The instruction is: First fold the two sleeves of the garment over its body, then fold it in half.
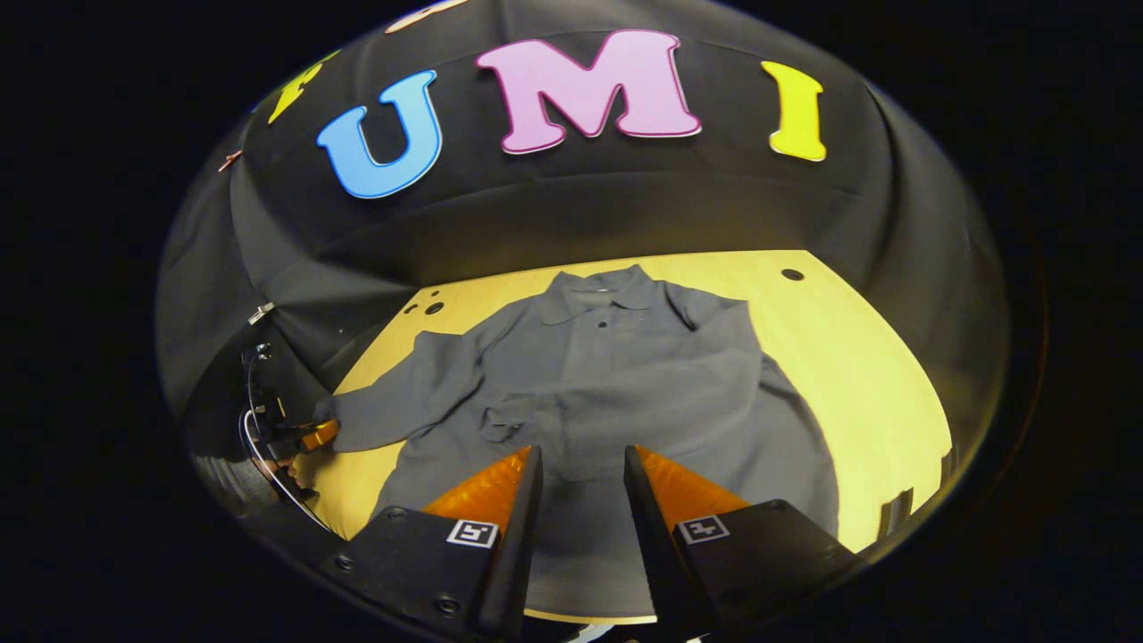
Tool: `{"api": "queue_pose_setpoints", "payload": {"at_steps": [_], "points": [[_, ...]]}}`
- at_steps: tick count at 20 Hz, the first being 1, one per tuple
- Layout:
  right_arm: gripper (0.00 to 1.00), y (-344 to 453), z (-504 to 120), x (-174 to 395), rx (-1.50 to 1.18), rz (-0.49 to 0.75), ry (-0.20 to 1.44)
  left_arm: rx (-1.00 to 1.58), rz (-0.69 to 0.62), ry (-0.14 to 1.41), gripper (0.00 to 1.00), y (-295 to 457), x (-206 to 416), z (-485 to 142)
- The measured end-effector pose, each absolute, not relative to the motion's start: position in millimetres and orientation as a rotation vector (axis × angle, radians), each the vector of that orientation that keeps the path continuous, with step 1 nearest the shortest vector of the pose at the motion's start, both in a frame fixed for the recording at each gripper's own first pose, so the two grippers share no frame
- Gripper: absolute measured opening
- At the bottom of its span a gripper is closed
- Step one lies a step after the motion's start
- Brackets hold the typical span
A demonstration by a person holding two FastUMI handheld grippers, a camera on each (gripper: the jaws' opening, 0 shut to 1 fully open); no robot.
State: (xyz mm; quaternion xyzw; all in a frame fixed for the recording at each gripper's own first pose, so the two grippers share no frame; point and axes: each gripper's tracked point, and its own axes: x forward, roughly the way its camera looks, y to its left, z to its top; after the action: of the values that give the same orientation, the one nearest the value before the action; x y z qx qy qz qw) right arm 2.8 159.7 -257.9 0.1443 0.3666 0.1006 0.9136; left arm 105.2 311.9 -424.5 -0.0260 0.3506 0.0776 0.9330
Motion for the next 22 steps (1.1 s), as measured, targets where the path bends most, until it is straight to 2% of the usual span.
{"api": "queue_pose_setpoints", "payload": {"at_steps": [1,4,13,22], "points": [[0.58,150.3,-257.0,1.1,0.297,0.197,0.752,-0.023,0.165,0.728,0.18,312.1,106.4,-424.3],[0.58,123.9,-253.0,-5.6,0.316,0.166,0.738,-0.016,0.211,0.708,0.08,310.4,107.3,-406.3],[0.58,84.4,-267.7,-5.2,0.344,0.163,0.729,0.011,0.209,0.529,0.07,251.9,120.6,-306.2],[0.58,49.6,-285.0,7.0,0.387,0.177,0.733,-0.035,0.036,0.375,0.07,92.2,148.8,-203.4]]}}
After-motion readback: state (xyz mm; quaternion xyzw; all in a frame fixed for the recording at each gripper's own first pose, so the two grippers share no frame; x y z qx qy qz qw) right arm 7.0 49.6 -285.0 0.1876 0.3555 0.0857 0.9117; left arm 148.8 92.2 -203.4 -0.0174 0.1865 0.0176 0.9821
